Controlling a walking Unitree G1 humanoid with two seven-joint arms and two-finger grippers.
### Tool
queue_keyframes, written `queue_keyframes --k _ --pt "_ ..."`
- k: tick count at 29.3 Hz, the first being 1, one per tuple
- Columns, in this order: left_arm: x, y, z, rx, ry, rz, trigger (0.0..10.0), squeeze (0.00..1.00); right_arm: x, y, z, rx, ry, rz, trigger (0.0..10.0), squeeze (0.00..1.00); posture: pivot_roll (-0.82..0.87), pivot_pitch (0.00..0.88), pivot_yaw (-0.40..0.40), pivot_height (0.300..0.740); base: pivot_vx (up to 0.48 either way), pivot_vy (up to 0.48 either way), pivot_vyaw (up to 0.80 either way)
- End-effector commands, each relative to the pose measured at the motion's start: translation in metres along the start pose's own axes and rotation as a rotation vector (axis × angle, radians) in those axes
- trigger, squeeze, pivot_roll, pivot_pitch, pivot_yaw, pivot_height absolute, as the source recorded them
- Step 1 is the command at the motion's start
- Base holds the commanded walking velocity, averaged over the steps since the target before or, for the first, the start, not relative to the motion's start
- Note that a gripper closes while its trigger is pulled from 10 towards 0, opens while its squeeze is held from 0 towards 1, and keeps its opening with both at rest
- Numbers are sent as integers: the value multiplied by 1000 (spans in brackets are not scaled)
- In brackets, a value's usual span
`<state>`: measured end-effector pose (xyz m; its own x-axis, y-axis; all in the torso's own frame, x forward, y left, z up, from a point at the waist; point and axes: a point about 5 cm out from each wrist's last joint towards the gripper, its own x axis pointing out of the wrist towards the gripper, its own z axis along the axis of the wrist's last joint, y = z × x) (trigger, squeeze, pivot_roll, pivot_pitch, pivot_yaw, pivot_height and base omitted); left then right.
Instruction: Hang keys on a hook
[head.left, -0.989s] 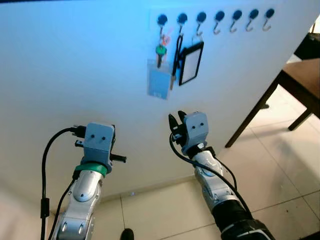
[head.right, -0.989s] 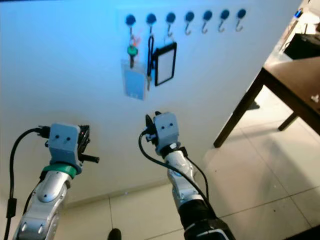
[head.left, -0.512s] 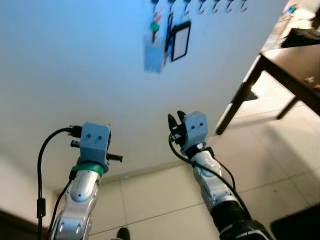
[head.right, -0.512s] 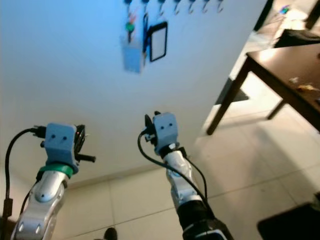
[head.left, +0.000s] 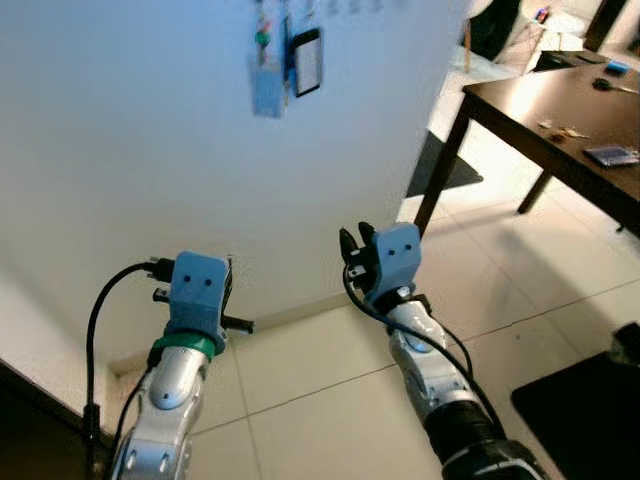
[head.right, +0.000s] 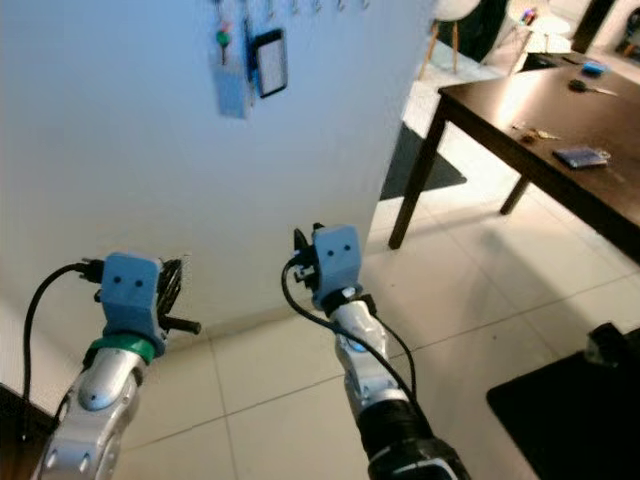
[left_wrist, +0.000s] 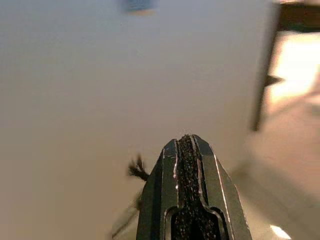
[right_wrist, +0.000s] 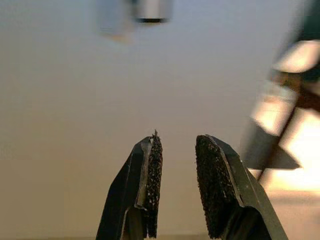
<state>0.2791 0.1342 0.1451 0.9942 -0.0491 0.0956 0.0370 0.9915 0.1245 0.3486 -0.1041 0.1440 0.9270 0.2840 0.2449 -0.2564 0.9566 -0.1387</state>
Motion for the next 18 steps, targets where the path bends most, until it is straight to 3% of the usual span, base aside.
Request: queue_keyframes --k 1,10,14,18 --pt "0 1 -3 7 21 -4 10000 0 -1 2 -3 12 15 -2 10000 0 -59 47 47 740 0 0 -800" --pt "0 2 -4 7 21 6 10000 0 -1 2 -3 9 16 0 10000 0 -58 46 48 740 0 0 -800" --pt "1 3 -3 22 12 8 10000 0 -1 3 -2 -2 9 6 10000 0 -58 47 48 740 0 0 0" --pt "1 3 -4 32 10 13 10000 0 -1 7 -1 -12 -3 26 10000 0 -58 47 49 740 480 0 0"
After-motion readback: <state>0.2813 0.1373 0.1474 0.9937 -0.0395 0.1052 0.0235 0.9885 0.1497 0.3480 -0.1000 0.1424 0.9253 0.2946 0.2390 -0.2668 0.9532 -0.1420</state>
